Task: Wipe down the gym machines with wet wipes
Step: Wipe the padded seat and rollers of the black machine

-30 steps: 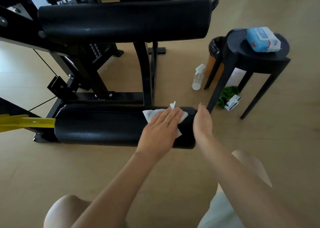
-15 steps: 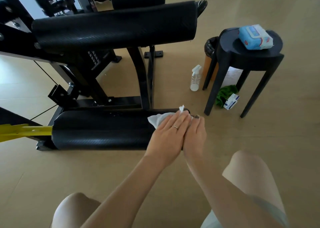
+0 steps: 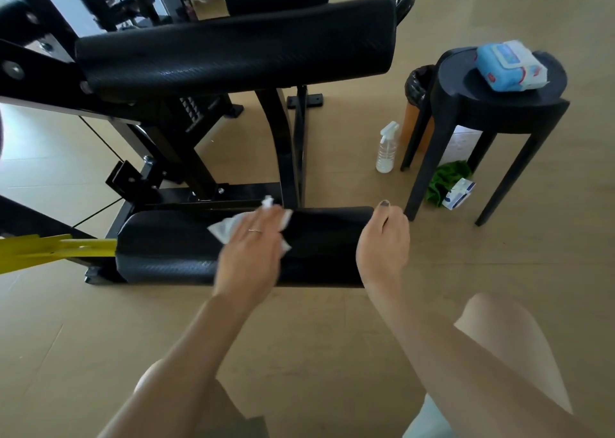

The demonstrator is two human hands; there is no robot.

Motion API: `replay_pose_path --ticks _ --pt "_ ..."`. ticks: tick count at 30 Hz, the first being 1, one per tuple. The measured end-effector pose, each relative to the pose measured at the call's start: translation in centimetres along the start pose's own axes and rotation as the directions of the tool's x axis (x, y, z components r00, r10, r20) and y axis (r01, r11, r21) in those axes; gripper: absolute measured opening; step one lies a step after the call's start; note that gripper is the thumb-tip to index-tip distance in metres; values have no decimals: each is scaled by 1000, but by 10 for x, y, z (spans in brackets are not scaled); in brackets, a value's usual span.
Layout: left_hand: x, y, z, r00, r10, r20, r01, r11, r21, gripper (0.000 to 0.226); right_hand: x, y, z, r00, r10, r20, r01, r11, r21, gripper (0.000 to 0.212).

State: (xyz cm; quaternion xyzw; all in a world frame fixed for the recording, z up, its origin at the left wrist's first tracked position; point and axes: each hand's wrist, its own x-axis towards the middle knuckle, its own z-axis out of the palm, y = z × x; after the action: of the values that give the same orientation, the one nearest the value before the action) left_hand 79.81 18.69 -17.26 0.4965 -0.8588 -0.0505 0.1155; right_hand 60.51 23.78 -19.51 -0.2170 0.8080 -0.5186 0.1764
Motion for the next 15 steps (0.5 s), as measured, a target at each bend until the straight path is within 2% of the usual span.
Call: replay_pose_path --ticks 4,7,9,11,13,15 --pt "-5 64 31 961 272 40 -275 958 78 60 -16 26 -4 985 -174 0 173 984 42 18" --pt "-4 49 27 951 310 25 -310 949 53 61 -14 21 -9 993 -101 56 98 993 64 23" --pt "-3 21 9 979 202 1 -202 979 -3 57 -7 10 -12 996 -38 78 30 995 98 32" --pt "-3 -26 -7 999 -3 -33 2 999 -43 46 0 -3 -13 994 49 97 -62 989 131 37" --pt "-9 -76 -18 986 -147 -76 145 989 -37 40 5 -9 -9 988 119 103 -129 986 104 39" --pt "-16 -103 -17 966 -229 -117 227 973 -36 41 5 -9 -3 989 139 56 -143 987 69 41"
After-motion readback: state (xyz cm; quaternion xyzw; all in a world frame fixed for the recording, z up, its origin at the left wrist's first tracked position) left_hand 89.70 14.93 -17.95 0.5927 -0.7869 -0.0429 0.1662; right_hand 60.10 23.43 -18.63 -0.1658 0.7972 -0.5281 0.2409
